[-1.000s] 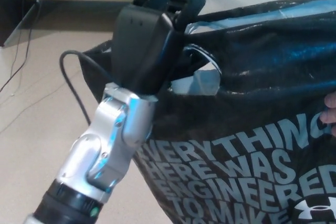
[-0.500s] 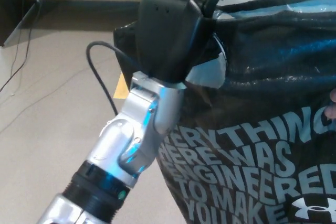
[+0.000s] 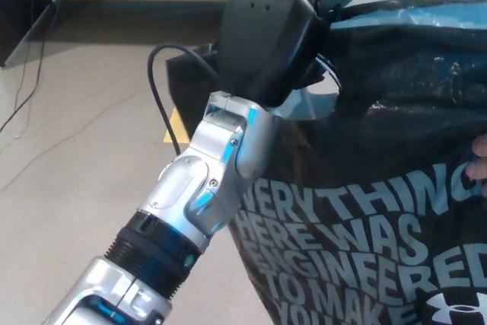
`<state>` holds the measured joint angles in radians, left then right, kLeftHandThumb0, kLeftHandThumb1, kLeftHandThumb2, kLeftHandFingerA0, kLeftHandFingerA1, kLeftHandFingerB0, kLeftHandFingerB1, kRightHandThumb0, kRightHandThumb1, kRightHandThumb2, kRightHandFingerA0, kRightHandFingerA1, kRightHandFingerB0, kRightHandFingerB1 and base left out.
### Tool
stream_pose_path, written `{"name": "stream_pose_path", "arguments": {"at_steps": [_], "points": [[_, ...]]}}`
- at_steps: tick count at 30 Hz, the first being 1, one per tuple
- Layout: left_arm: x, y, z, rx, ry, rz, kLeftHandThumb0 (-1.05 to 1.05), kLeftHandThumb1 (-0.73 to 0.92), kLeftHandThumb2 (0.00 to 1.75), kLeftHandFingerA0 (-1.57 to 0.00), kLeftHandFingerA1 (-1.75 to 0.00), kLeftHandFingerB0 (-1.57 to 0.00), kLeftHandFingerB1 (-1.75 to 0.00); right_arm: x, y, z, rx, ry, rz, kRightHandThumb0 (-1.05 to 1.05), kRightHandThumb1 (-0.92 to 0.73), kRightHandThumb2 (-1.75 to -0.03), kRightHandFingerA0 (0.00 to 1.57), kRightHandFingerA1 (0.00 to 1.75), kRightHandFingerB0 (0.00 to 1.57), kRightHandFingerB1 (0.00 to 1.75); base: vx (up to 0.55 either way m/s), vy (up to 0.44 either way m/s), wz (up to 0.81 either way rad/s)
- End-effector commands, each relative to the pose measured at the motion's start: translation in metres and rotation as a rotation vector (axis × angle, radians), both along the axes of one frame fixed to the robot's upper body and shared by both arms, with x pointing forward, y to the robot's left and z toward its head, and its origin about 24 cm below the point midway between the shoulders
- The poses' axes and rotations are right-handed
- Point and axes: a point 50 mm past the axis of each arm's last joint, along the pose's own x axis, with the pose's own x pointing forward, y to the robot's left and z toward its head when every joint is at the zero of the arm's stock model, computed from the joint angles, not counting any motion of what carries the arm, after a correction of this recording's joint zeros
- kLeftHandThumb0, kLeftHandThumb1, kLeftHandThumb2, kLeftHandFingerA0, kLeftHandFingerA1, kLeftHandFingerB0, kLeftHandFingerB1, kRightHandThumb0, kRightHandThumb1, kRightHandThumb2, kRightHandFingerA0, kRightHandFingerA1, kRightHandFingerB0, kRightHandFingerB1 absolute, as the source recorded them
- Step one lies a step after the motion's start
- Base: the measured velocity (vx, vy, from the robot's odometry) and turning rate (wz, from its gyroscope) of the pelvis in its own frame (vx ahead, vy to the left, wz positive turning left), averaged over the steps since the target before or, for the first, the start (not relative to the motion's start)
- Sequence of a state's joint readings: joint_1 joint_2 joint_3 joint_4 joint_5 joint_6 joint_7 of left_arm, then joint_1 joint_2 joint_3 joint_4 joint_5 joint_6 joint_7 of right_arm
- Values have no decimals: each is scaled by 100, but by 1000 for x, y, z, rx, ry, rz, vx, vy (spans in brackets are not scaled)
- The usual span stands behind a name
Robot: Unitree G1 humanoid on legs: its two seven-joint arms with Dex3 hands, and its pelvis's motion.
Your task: A person is holding a plastic bag and the robot extends its left hand to grab the bag by hooking its thumb into the holes at the top and brings its hand down by its side. Then it extends its arm again to hand the plastic bag back to the person.
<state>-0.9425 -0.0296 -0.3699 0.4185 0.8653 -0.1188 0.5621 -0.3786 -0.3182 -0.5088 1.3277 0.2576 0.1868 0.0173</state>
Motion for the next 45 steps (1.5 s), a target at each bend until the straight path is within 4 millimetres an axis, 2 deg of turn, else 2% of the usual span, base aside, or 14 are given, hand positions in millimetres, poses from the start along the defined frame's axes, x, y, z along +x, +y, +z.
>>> {"name": "stream_pose_path", "arguments": {"at_steps": [1, 4, 5, 8, 10, 11, 31, 32, 33, 34, 35, 37, 39, 45], "points": [[1, 8, 7, -47, -86, 3, -25, 66, 61, -89, -175, -80, -111, -2, -5, 2, -18, -10, -3, -39, -84, -65, 44, 45, 35, 38, 0, 0, 0], [1, 9, 8, -56, -115, 15, -25, 67, 59, -89, -175, -81, -105, -1, -5, 2, -30, 1, 9, -40, -84, -64, 47, 45, 35, 37, 0, 0, 0], [1, 11, 9, -67, -131, 20, -20, 69, 62, -88, -175, -64, -144, -1, -5, 3, -32, 0, 11, -39, -85, -64, 46, 44, 32, 35, 0, 0, 0], [0, 21, 16, -106, -165, 18, -17, 72, 64, -85, -175, -57, -154, 3, -5, 5, -44, -10, 28, -39, -85, -64, 45, 43, 33, 35, 0, 0, 0], [-1, 30, 24, -148, -189, 19, -13, 72, 66, -88, -175, -64, -149, 5, -5, 6, -44, -20, 31, -40, -84, -64, 45, 44, 33, 35, 0, 0, 0], [-2, 34, 28, -152, -210, 38, -17, 58, 87, -120, -144, -80, -123, 6, -6, 7, -43, -23, 33, -41, -84, -64, 45, 45, 32, 35, 0, 0, 0], [-2, 35, 29, -154, -216, 38, -17, 58, 87, -120, -144, -80, -123, 6, -6, 7, -43, -23, 34, -41, -84, -64, 45, 45, 32, 35, 0, 0, 0], [-2, 38, 31, -168, -226, 41, -9, 75, 64, -83, -175, -60, -154, 7, -6, 7, -41, -27, 33, -41, -84, -65, 44, 44, 32, 35, 0, 0, 0], [-3, 41, 35, -190, -241, 47, -9, 75, 64, -83, -175, -60, -154, 9, -5, 8, -39, -33, 33, -41, -84, -65, 44, 44, 32, 35, 0, 0, 0], [-12, 108, 69, -246, -383, 124, 1, 64, 84, -87, -168, -78, -129, 20, -4, 15, -34, -57, 39, -41, -85, -64, 44, 44, 30, 34, 0, 0, 0], [-22, 138, 85, -256, -462, 152, 1, 64, 84, -85, -169, -78, -130, 25, -4, 18, -28, -73, 43, -41, -85, -64, 43, 43, 29, 34, 0, 0, 0], [-23, 144, 86, -256, -456, 157, 1, 64, 85, -82, -166, -78, -130, 26, -4, 19, -29, -74, 48, -41, -85, -64, 44, 43, 30, 34, 0, 0, -4], [-26, 157, 85, -257, -450, 145, -2, 59, 90, -97, -155, -82, -126, 26, -5, 19, -34, -72, 46, -40, -87, -65, 42, 42, 30, 34, 0, 0, 0], [-32, 176, 79, -239, -447, 147, 2, 57, 94, -98, -154, -87, -120, 28, -3, 19, -27, -72, 31, -40, -85, -64, 43, 44, 32, 36, 0, 0, 3]]}}
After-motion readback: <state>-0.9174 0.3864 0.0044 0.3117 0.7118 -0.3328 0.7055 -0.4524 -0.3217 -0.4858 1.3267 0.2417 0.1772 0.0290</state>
